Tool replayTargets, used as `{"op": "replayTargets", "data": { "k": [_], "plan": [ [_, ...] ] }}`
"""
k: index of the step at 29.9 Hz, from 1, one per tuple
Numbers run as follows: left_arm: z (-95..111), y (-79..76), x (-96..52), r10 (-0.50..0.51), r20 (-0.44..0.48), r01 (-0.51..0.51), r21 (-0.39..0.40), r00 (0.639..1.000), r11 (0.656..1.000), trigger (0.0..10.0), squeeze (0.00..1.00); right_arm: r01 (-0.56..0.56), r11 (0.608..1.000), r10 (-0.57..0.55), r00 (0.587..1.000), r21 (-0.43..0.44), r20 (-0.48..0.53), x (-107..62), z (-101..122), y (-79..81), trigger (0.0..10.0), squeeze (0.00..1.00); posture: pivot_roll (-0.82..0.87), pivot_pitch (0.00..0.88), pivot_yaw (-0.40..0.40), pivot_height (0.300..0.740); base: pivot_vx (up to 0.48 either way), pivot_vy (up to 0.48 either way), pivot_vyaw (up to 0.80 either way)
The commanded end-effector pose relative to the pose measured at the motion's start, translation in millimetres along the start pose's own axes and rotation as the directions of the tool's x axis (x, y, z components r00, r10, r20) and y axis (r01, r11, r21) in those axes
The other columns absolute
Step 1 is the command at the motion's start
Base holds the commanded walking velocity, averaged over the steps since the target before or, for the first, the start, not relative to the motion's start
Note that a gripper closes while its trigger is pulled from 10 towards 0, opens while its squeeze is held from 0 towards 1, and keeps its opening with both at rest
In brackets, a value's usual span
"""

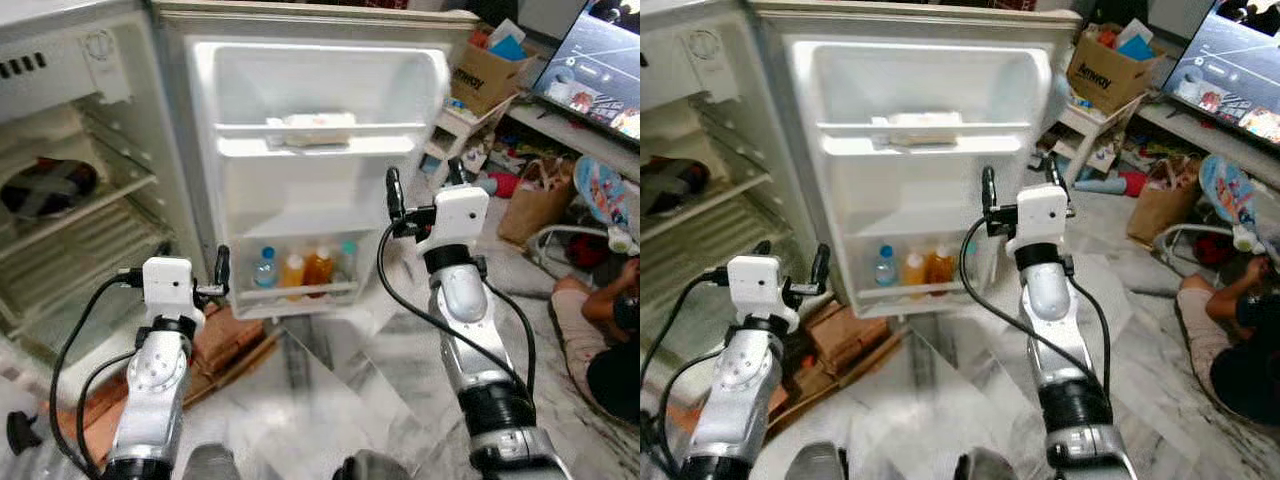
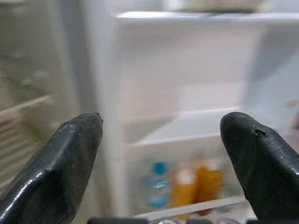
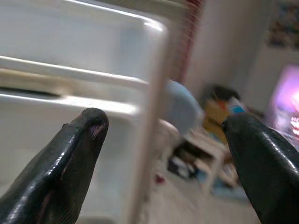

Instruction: Restocking fridge

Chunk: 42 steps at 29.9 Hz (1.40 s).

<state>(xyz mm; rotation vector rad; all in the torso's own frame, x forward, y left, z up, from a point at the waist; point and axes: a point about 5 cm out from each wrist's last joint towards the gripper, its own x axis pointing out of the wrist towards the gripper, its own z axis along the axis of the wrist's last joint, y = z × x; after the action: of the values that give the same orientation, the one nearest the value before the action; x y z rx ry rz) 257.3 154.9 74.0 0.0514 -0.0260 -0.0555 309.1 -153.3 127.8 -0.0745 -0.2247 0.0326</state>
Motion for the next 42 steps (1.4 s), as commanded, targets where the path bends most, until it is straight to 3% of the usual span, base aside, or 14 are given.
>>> {"op": "replayTargets", "data": {
  "k": [1, 20, 30, 42],
  "plan": [
    [-1, 5.1, 0.3, 0.008, 0.0, -0.008, 0.025, 1.0, 1.0, 10.0, 0.0, -0.037, 0.997, 0.037, 0.999, 0.063, 0.002, 5.0, 6, 4.5, 10.0, 0.0, 0.08, 0.0, -0.078, 0.74, 0.0, -0.469, 0.0],
    [-5, 5.8, 1.1, 0.03, -0.012, -0.03, 0.044, 0.999, 0.999, 10.0, 0.0, -0.135, 0.988, 0.136, 0.991, 0.074, 0.003, 5.3, 9, 15.2, 10.0, 0.0, 0.07, 0.0, -0.084, 0.74, 0.0, -0.466, 0.66],
    [-6, 12.7, 2.5, 0.078, -0.011, -0.077, 0.084, 0.997, 0.994, 10.0, 0.0, -0.323, 0.942, 0.323, 0.946, 0.09, 0.013, 1.9, 11, 35.0, 10.0, 0.0, 0.07, 0.0, -0.084, 0.74, 0.025, -0.431, 0.77],
    [-4, 16.0, 3.6, 0.093, 0.002, -0.093, 0.091, 0.996, 0.991, 10.0, 0.0, -0.338, 0.937, 0.339, 0.941, 0.092, 0.007, 2.3, 9, 36.6, 10.0, 0.0, 0.07, 0.0, -0.081, 0.74, 0.295, -0.373, 0.77]
  ]
}}
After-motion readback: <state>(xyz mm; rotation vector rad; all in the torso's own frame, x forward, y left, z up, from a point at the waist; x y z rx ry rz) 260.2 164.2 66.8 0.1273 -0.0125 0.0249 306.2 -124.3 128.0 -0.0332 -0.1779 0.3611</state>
